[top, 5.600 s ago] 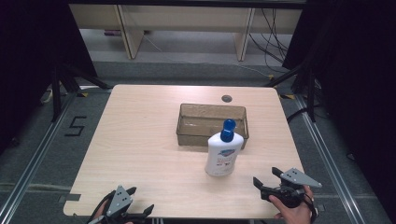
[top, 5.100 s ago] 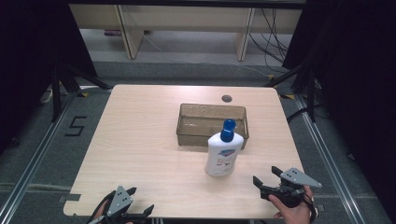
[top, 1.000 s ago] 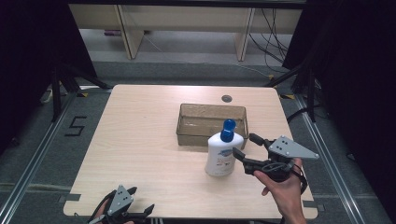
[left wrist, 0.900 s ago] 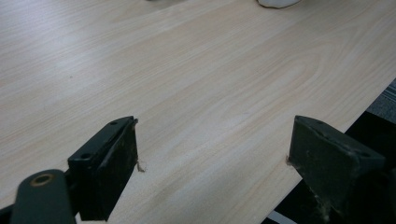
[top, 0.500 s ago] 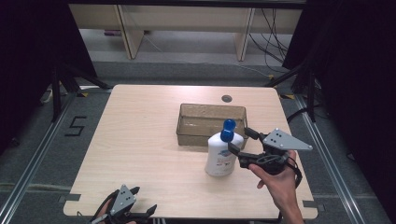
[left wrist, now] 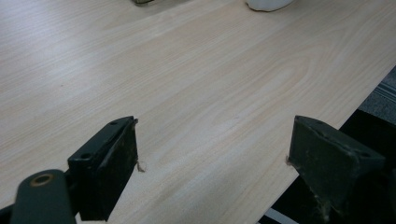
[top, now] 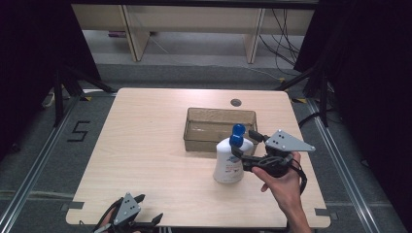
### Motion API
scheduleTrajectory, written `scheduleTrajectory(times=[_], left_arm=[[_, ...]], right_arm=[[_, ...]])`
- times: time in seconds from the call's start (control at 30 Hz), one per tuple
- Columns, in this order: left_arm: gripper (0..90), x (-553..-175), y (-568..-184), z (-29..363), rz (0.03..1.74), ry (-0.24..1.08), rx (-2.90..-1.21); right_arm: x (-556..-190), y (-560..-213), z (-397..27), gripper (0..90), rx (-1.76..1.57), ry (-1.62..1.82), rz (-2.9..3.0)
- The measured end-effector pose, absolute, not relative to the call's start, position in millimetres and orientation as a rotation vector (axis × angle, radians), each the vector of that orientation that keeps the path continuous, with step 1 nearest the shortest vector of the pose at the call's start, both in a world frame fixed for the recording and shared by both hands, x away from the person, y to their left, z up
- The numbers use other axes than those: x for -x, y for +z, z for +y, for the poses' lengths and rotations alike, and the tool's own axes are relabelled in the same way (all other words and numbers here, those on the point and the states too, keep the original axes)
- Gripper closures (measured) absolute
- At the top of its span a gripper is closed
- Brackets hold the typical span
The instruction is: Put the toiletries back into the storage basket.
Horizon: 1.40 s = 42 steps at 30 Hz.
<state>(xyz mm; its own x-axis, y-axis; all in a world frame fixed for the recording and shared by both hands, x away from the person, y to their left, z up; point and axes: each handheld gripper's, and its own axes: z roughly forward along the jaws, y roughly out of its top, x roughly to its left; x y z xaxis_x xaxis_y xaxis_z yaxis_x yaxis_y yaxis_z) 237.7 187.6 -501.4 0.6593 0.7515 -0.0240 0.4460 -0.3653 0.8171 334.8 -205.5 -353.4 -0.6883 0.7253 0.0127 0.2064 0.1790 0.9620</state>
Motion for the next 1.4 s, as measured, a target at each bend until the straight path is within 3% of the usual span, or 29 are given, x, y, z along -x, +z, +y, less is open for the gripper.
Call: scheduleTrajectory(times=[0.73, 1.23, 1.4], left_arm=[[15.1, -235, -501, 185, 0.910, 0.453, -2.025], [15.1, -235, -501, 185, 0.906, 0.455, -2.030], [15.1, -236, -501, 186, 0.897, 0.449, -2.035]], right_arm=[[-348, -356, -199, 39.6, -0.856, 1.551, 2.017], [-355, -355, -195, 60.2, -0.792, 1.614, 1.980], [-355, -355, -194, 61.8, -0.813, 1.660, 1.974]])
